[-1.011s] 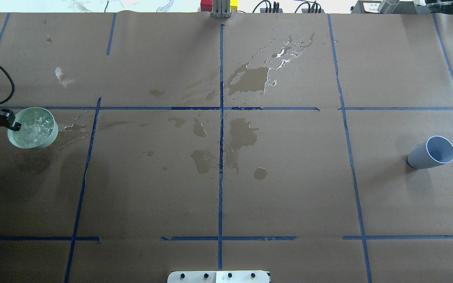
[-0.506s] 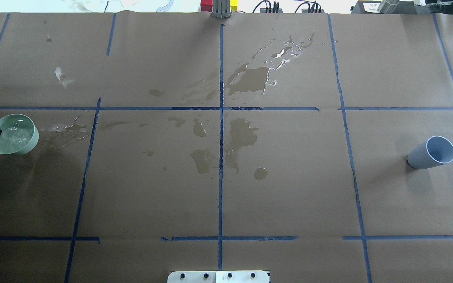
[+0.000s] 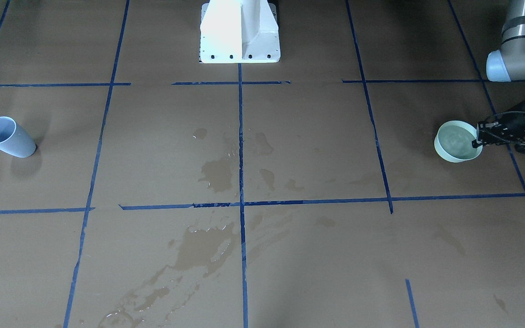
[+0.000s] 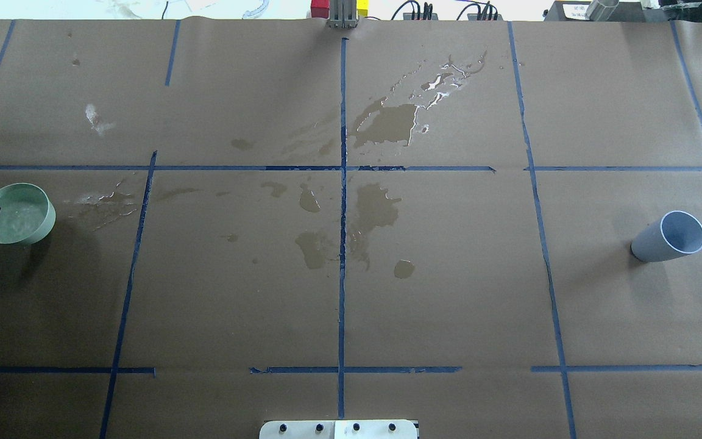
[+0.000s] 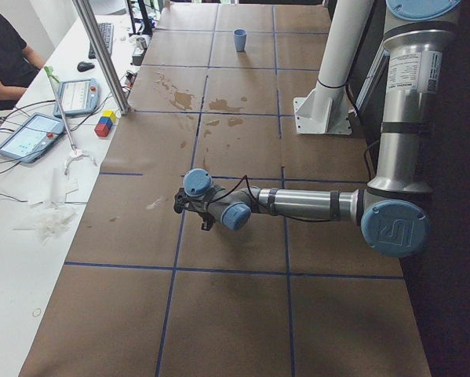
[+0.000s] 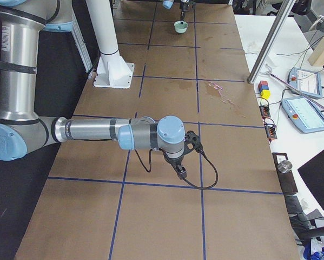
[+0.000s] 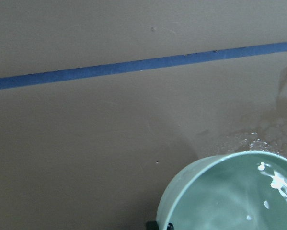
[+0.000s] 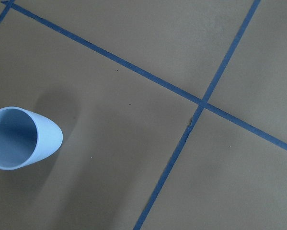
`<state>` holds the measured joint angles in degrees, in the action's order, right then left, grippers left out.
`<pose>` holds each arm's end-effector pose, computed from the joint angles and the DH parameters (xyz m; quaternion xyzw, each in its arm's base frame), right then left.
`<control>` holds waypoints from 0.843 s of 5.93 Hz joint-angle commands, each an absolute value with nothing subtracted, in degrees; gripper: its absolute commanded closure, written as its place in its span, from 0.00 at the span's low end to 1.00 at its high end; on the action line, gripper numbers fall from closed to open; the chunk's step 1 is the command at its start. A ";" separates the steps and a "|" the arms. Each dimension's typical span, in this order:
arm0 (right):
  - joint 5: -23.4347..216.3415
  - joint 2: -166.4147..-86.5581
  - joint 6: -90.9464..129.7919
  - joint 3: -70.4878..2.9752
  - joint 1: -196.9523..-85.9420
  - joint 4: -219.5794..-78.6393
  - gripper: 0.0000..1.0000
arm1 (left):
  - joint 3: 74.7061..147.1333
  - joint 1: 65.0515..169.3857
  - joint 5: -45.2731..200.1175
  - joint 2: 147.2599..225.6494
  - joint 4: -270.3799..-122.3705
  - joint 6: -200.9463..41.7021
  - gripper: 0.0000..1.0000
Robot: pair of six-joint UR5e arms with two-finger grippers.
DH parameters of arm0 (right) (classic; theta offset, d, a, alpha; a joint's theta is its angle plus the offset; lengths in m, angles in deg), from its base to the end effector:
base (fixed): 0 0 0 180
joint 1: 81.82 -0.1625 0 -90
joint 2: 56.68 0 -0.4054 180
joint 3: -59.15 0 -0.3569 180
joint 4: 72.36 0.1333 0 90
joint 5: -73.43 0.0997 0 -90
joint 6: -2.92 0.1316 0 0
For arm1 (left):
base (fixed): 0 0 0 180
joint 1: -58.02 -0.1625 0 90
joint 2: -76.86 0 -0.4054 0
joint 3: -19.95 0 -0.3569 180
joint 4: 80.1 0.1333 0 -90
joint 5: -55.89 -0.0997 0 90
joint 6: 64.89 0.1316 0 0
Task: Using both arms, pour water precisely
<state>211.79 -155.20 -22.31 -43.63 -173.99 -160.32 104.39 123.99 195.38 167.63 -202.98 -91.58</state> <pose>0.0502 -0.4029 0.6129 0.1456 -0.3855 -0.2041 0.8880 0.1689 -0.4604 0.6261 0.0252 0.4613 0.0811 0.8832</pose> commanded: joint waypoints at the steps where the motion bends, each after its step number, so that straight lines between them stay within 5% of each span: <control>1: 211.51 -155.12 -22.39 -44.03 -173.84 -160.43 0.00 | 103.19 123.42 195.46 167.91 -204.11 -91.52 1.00; 4: 211.51 -155.20 -22.39 -44.38 -173.75 -160.43 0.00 | 102.92 121.13 195.46 168.18 -204.11 -91.35 0.86; 5: 211.51 -155.20 -22.39 -44.38 -173.84 -160.43 0.00 | 102.92 121.13 195.46 168.35 -204.11 -91.52 0.63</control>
<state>211.51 -155.20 -22.39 -44.35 -173.80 -160.43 102.96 121.27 195.45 168.23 -204.11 -91.44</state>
